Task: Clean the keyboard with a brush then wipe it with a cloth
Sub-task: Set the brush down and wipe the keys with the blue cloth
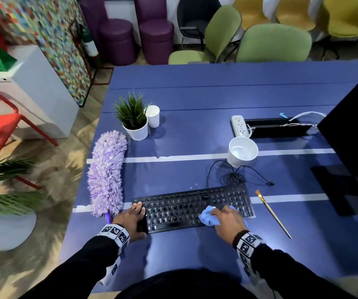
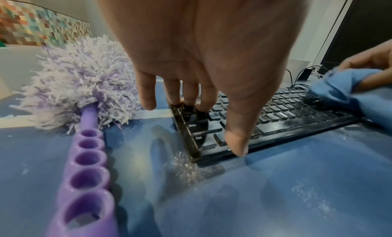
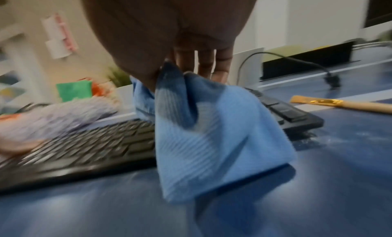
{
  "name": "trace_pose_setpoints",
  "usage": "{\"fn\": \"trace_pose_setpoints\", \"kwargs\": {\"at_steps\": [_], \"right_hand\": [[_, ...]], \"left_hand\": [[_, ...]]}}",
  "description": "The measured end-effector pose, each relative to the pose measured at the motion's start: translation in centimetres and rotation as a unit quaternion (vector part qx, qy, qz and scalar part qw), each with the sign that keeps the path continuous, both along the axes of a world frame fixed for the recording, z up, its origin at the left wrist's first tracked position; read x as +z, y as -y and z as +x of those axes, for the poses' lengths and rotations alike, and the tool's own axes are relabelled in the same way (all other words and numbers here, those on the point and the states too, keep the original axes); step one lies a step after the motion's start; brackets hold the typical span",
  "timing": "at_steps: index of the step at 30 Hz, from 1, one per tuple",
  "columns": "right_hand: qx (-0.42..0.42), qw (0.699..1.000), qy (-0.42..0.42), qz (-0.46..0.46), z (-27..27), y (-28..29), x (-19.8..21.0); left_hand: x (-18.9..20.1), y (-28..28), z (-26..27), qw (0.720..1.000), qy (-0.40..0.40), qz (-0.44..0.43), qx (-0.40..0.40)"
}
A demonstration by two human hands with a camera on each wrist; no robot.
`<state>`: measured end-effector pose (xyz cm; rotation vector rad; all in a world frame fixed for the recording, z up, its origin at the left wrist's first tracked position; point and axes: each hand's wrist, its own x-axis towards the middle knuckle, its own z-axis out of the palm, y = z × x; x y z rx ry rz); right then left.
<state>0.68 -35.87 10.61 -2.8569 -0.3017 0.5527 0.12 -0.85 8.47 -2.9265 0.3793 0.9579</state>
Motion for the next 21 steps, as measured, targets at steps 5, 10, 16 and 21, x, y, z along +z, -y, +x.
{"fn": "trace_pose_setpoints", "kwargs": {"at_steps": [5, 10, 16, 21], "right_hand": [[-0.159, 0.982, 0.065, 0.083, 2.4, 1.7, 1.2], [-0.108, 0.993, 0.019, 0.042, 2.5, -0.1, 0.0], [-0.180, 0.971, 0.116, 0.110, 1.4, -0.7, 0.3], [-0.115, 0.993, 0.028, 0.016, 2.2, -4.7, -0.5]], "left_hand": [[0.0, -0.1, -0.3, 1.000, 0.004, -0.005, 0.004], [0.6, -0.3, -0.5, 1.000, 0.021, -0.003, 0.001], [1.1, 0.5, -3.0, 0.994, 0.094, -0.010, 0.056], [0.2, 0.6, -5.2, 0.999, 0.037, -0.015, 0.020]]}}
